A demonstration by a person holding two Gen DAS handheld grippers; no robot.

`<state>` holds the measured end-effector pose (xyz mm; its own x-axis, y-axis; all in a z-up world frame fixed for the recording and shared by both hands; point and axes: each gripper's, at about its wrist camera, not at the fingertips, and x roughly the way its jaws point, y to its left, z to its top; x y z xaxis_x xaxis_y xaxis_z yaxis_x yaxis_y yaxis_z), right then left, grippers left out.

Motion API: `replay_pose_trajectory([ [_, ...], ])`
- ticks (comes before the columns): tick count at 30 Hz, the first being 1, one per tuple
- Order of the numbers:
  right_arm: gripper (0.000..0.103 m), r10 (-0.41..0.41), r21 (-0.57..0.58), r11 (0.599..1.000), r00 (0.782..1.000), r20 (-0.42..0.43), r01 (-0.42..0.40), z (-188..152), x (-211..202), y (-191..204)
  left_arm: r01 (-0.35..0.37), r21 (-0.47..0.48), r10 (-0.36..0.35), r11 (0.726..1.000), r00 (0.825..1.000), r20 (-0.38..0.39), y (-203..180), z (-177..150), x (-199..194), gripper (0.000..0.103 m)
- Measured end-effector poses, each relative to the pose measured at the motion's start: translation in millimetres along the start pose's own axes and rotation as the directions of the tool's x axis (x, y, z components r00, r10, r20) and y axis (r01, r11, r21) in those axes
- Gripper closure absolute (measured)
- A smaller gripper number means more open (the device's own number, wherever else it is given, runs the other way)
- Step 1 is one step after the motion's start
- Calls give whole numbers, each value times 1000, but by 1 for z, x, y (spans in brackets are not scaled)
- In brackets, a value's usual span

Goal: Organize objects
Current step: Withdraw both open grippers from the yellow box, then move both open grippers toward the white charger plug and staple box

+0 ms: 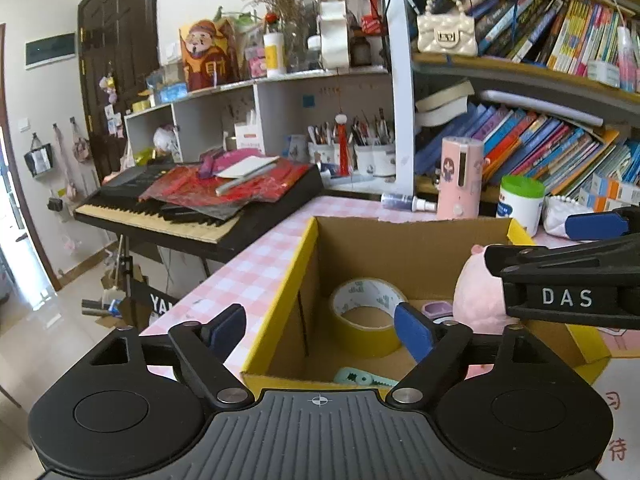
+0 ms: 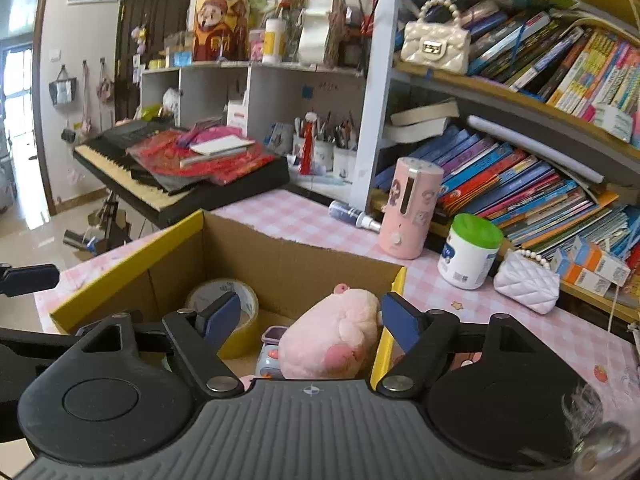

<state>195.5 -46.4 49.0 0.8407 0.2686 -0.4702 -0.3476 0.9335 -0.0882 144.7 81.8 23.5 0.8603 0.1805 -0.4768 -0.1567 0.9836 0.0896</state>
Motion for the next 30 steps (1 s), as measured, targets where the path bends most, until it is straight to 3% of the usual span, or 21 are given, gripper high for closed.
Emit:
replay_pose_trajectory([
  [13,23,-66,34,997,998,21,66,-23,-51,8,-10,-15,10,1000,1000,-1,19,-20,-42,17],
  [30,20,-119,97,987,988,-100,129,-81,-105,33,7,24,-5,1000,997,-76,30,-65,-93,15],
])
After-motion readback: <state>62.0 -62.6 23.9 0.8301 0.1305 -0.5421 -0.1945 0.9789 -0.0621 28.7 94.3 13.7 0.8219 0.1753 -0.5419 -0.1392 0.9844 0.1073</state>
